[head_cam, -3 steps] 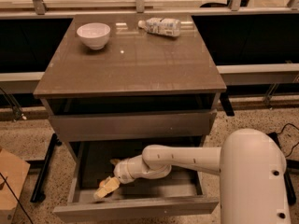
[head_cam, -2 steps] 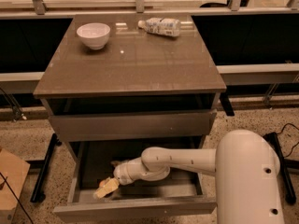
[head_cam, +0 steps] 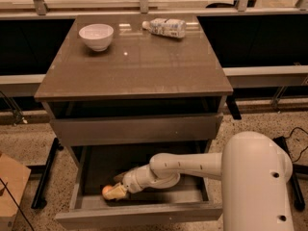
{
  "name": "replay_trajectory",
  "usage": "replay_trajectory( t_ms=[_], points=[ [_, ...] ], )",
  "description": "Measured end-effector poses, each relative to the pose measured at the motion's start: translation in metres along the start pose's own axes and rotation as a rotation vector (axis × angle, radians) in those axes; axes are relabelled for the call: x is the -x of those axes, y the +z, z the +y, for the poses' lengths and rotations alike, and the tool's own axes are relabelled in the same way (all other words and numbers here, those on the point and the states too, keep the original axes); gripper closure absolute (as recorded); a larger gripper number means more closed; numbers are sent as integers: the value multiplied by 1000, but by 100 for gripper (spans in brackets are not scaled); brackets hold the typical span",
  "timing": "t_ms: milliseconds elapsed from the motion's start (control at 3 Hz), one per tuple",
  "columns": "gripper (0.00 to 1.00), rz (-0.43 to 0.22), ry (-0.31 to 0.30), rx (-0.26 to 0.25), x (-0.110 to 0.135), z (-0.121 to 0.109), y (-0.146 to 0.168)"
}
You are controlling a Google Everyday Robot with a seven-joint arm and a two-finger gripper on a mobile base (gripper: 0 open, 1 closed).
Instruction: Pick orange from middle drawer and place on counter
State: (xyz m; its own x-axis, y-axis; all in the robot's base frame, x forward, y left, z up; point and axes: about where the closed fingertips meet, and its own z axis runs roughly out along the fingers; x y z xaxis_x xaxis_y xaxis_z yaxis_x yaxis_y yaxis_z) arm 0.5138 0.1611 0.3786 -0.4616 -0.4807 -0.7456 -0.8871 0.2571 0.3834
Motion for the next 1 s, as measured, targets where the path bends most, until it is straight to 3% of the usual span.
replay_trajectory(
  t_ms=[333, 667, 1000],
  points=[
    [65, -7, 0, -19, -5, 3, -12],
    [88, -18, 4, -7, -10, 14, -12],
    [100, -57, -8, -6, 1, 24, -19]
  ],
)
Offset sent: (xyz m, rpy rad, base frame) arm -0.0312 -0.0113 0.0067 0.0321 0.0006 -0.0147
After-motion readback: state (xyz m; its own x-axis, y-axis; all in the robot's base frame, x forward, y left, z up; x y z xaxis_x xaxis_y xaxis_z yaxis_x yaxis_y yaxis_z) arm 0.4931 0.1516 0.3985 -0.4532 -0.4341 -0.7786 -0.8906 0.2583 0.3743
